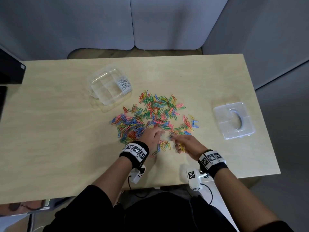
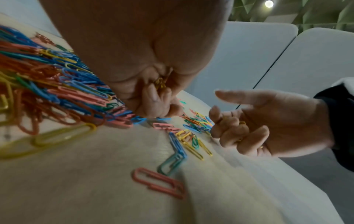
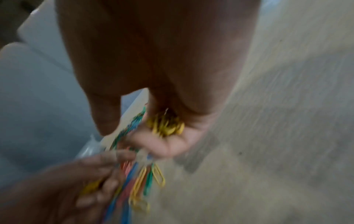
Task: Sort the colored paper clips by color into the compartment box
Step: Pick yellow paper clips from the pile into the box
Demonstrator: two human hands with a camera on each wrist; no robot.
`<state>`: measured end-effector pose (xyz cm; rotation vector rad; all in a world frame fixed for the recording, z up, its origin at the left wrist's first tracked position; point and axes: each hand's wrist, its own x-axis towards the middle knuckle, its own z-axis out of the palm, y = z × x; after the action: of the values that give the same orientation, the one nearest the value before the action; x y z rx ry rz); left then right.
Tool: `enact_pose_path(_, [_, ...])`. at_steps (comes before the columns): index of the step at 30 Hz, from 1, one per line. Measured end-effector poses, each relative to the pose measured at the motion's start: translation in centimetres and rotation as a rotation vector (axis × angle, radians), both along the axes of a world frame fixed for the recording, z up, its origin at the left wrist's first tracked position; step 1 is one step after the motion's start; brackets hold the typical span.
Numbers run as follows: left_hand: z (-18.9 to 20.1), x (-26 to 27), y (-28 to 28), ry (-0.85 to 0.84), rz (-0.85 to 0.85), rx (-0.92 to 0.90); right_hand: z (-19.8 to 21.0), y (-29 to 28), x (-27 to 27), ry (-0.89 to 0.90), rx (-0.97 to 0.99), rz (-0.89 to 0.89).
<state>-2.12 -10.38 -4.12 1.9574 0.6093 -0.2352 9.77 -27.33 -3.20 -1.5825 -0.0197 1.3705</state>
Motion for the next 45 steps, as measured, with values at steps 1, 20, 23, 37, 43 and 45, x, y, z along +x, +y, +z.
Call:
enact_pose_path(1, [0.1,-0.1,-0.1,0.000,0.001,-0.005,-0.1,-0.2,-0.4,-0.161,-0.061,0.069])
enact_pose_path(20, [0.9,-1.0,-1.1,-0.001,0.110,0.172,-1.8,1.2,-6.9,-0.875,-0.416,0.242])
enact_pose_path(23, [0.4,-0.9,-0.5,-0.006,0.174,0.108,-2.2,1.6,-7.0,-0.877,-0.423,0.266])
enact_pose_path(37, [-0.1,-1.0,-0.6,0.065,0.230,-0.207,0.1,-1.5,-3.7,-0.121,0.035,-0.293])
enact_pose_path(43, [0.7,-1.3,-1.0,0.193,0.518,-0.804,0.8,-1.2,-2.4,0.276,0.168,-0.242])
enact_pose_path(45, [0.9,-1.6,-1.5,0.237,0.588,-0.890,0.4,-0.8,-2.6,0.098,0.085,-0.092])
